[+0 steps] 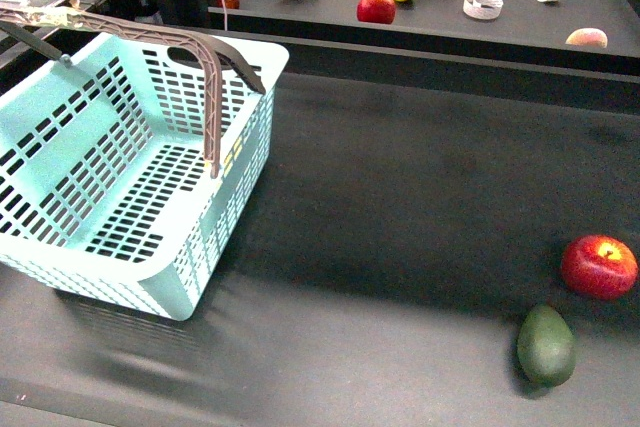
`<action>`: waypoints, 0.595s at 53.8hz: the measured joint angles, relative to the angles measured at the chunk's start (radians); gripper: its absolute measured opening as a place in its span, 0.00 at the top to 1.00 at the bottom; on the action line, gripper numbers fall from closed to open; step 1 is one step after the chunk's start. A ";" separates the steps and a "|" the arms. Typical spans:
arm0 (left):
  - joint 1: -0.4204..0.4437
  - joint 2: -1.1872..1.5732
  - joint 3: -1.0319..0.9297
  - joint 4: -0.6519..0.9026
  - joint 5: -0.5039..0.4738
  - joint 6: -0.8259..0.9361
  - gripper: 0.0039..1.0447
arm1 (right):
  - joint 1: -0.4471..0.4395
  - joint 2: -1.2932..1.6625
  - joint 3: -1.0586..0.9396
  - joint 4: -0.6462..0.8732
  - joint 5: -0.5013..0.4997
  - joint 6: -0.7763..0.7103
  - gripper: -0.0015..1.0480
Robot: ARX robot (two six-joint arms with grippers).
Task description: Pick mango with right arm and hold basket with left
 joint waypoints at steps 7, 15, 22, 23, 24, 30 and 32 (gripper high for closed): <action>-0.079 -0.049 -0.059 0.012 -0.076 0.007 0.96 | 0.000 0.000 0.000 0.000 0.000 0.000 0.08; -0.084 -0.169 -0.074 -0.090 -0.082 0.011 0.96 | 0.000 0.000 0.000 0.000 0.001 0.000 0.08; -0.084 -0.273 -0.074 -0.180 -0.082 0.012 0.96 | 0.000 0.000 0.000 0.000 0.000 0.000 0.08; -0.084 -0.286 -0.074 -0.193 -0.082 0.012 0.96 | 0.000 0.000 0.000 0.000 0.000 0.000 0.08; -0.084 -0.299 -0.074 -0.205 -0.082 0.012 0.96 | 0.000 0.000 0.000 0.000 0.000 0.000 0.08; -0.084 -0.385 -0.074 -0.283 -0.082 0.014 0.96 | 0.000 0.000 0.000 0.000 0.001 0.000 0.08; -0.084 -0.409 -0.074 -0.306 -0.082 0.014 0.96 | 0.000 0.000 0.000 0.000 0.000 0.000 0.08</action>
